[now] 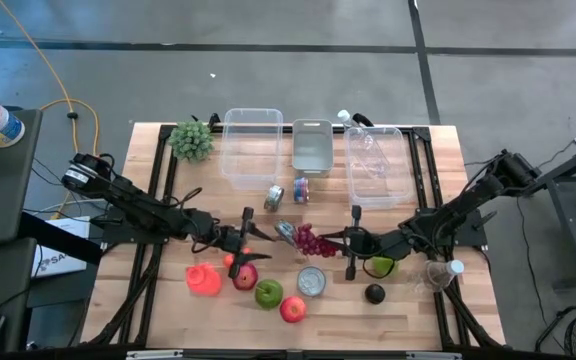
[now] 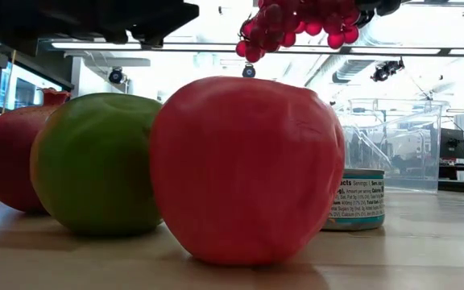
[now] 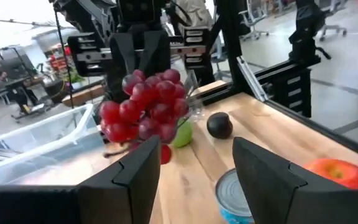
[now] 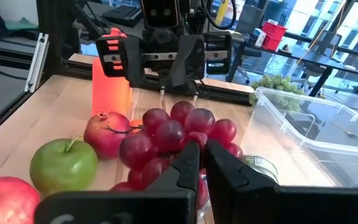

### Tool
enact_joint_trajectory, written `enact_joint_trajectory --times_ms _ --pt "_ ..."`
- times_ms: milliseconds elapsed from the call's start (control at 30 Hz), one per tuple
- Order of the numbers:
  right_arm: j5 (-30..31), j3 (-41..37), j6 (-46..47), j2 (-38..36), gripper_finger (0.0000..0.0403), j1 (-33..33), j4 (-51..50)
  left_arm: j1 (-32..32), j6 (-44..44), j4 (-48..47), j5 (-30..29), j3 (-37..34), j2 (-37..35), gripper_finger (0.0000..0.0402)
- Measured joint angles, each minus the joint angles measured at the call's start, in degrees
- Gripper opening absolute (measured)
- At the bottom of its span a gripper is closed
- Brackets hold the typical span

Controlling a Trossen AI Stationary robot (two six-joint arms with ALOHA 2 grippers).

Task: Pick & Place Food Item
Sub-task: Put the red grapes into the left transparent bin

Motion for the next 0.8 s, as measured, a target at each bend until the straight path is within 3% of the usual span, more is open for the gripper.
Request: enact_joint_trajectory --times_ms 433,800 --pt "0.07 0.00 0.46 0.00 0.0003 0.07 -0.87 -1.80 -0.20 -0.87 0.10 0.00 0.00 0.0343" --pt "-1.33 0.00 0.48 0.02 0.0003 0.07 -1.09 -1.77 -2.69 0.34 0.10 -0.04 0.00 0.0357"
